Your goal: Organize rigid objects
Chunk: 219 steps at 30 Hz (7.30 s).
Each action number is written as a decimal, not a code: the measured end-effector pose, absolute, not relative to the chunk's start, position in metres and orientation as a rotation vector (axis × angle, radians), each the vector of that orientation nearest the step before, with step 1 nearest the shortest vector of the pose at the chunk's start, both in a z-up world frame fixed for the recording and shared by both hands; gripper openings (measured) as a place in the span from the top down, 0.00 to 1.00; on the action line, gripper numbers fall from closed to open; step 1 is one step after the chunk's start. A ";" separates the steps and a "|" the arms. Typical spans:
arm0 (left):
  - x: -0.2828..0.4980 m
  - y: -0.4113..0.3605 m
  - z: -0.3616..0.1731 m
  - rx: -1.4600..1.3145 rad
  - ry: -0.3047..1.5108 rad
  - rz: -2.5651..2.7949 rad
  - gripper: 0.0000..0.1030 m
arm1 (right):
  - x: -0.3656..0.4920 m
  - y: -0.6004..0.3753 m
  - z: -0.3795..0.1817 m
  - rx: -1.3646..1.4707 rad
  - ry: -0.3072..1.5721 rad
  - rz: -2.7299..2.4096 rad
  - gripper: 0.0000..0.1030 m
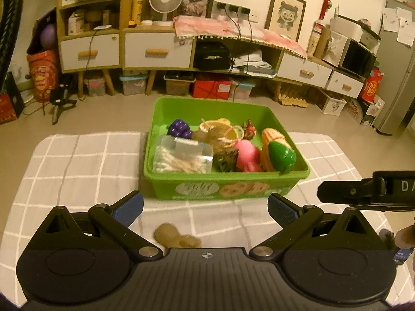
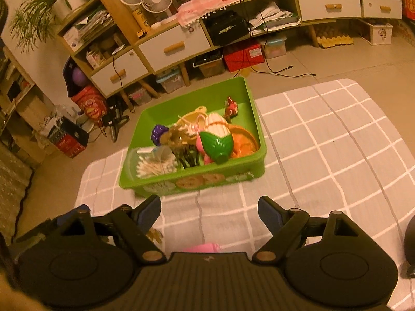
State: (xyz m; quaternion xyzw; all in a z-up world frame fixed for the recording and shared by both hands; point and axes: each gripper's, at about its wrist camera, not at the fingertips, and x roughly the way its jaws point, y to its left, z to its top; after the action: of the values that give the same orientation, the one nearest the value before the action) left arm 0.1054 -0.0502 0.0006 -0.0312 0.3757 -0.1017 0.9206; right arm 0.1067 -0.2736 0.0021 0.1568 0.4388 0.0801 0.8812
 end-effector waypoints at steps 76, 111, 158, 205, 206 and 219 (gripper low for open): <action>0.102 -0.018 -0.101 0.116 0.696 -0.350 0.16 | 0.050 -0.188 -0.125 -0.148 0.724 0.329 0.35; 0.094 -0.026 -0.095 0.103 0.692 -0.339 0.36 | 0.060 -0.198 -0.114 -0.079 0.754 0.307 0.53; 0.119 -0.059 0.005 0.050 0.550 -0.384 0.36 | 0.117 -0.300 -0.005 0.302 0.649 0.165 0.54; 0.229 -0.126 -0.010 0.151 0.715 -0.245 0.05 | 0.268 -0.298 -0.027 0.512 0.796 0.183 0.27; 0.226 -0.125 -0.008 0.141 0.715 -0.240 0.04 | 0.265 -0.299 -0.025 0.523 0.793 0.179 0.27; 0.165 -0.097 0.027 0.085 0.721 -0.178 0.02 | 0.188 -0.287 0.009 0.476 0.782 0.159 0.23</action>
State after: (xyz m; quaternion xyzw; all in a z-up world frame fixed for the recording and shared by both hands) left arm 0.1654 -0.0965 0.0265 0.0415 0.3523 -0.0872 0.9309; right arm 0.1876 -0.2866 0.0088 0.2296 0.3769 0.0766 0.8941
